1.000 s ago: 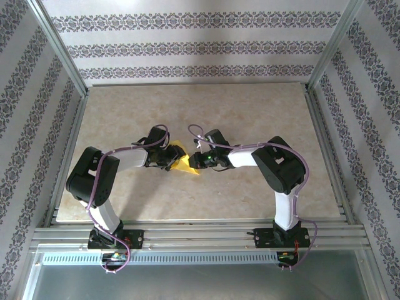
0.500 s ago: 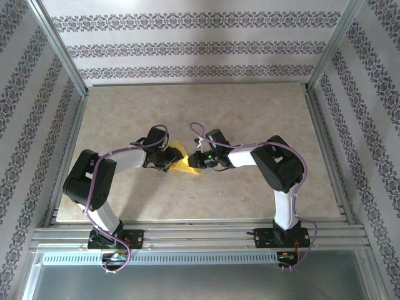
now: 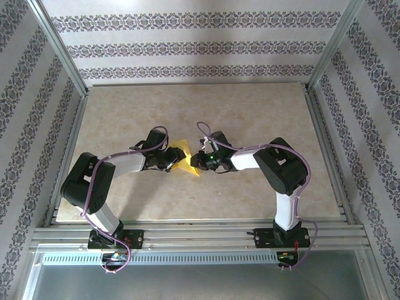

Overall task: Fold a paper plane with a square sheet of paper (pick it up from the middle)
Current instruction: Fourth fold the wing at the center of the table.

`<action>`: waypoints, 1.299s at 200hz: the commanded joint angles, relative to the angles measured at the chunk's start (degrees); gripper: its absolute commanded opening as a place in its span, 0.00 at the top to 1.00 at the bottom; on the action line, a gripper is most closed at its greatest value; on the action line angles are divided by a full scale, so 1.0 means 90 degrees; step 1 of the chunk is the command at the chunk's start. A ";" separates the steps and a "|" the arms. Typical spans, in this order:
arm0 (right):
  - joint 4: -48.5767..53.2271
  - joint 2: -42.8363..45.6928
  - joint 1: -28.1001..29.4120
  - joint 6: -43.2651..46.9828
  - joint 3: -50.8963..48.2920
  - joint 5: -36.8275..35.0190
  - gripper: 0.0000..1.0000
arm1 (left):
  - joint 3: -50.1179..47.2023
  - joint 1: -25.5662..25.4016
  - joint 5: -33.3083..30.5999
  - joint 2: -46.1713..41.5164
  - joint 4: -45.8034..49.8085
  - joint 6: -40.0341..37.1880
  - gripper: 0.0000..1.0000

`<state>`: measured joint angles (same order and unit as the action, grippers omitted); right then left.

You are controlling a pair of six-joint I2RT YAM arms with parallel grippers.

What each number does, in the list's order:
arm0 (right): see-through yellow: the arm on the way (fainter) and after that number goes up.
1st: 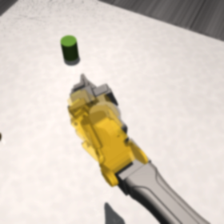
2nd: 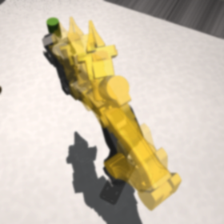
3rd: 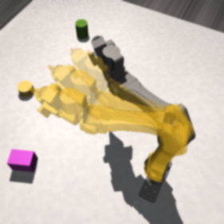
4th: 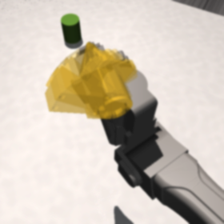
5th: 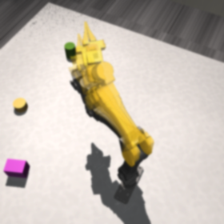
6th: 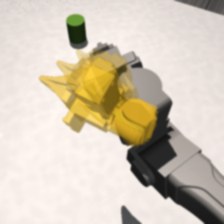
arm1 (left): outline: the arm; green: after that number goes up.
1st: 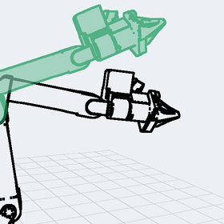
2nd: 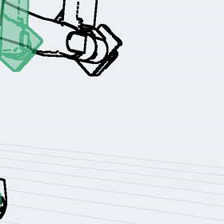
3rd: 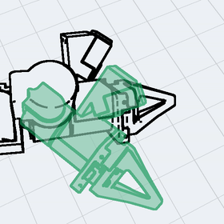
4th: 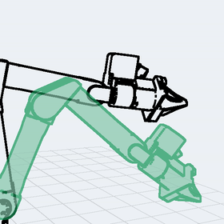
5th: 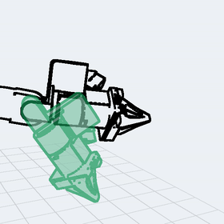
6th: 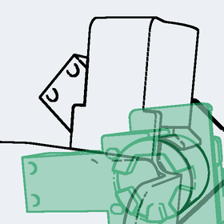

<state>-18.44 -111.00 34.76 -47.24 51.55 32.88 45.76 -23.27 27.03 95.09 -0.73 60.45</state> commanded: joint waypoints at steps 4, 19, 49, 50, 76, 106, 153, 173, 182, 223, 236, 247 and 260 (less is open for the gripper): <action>-0.0116 0.0250 0.0075 -0.0647 -0.0244 -0.0399 0.88 | -0.0208 -0.0100 0.0197 -0.0102 -0.0904 0.0292 0.51; -0.0249 0.0324 0.0070 -0.0858 -0.0359 -0.0473 0.88 | -0.0236 -0.0120 0.0247 -0.0023 -0.1129 0.0347 0.51; -0.0549 0.0323 -0.0002 -0.1252 -0.0473 -0.0410 0.87 | -0.0223 -0.0153 0.0373 0.0271 -0.1607 0.0511 0.52; -0.0559 0.0323 -0.0004 -0.1258 -0.0473 -0.0401 0.87 | -0.0227 -0.0156 0.0384 0.0282 -0.1627 0.0520 0.52; -0.0936 0.0197 -0.0059 -0.1674 -0.0542 -0.0233 0.87 | -0.0160 -0.0218 0.0425 0.0529 -0.1891 0.0637 0.54; -0.1057 0.0126 -0.0064 -0.1792 -0.0579 -0.0187 0.87 | -0.0141 -0.0244 0.0356 0.0645 -0.1821 0.0595 0.57; -0.1018 0.0039 -0.0103 -0.1735 -0.0571 -0.0114 0.85 | -0.0115 -0.0244 0.0297 0.0817 -0.1689 0.0505 0.55; -0.0898 0.0057 -0.0128 -0.1613 -0.0553 -0.0089 0.83 | -0.0074 -0.0244 0.0246 0.0880 -0.1432 0.0450 0.55; -0.0829 0.0080 -0.0140 -0.1546 -0.0552 -0.0099 0.83 | -0.0052 -0.0239 0.0196 0.0890 -0.1272 0.0416 0.55; -0.0697 0.0114 -0.0210 -0.1344 -0.0542 -0.0072 0.81 | 0.0178 -0.0247 -0.0051 0.0924 -0.0427 0.0258 0.60; -0.0638 0.0148 -0.0236 -0.1260 -0.0542 -0.0060 0.81 | 0.0301 -0.0242 -0.0123 0.0990 -0.0051 0.0210 0.60; -0.0585 0.0173 -0.0241 -0.1181 -0.0532 -0.0060 0.80 | 0.0389 -0.0246 -0.0193 0.1036 0.0255 0.0170 0.59; -0.0535 0.0185 -0.0257 -0.1085 -0.0523 -0.0052 0.80 | 0.0466 -0.0242 -0.0259 0.1102 0.0535 0.0116 0.57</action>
<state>-25.52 -109.67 33.12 -59.99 47.07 31.83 48.84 -24.80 28.38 102.45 -6.72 63.88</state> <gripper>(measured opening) 0.197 0.420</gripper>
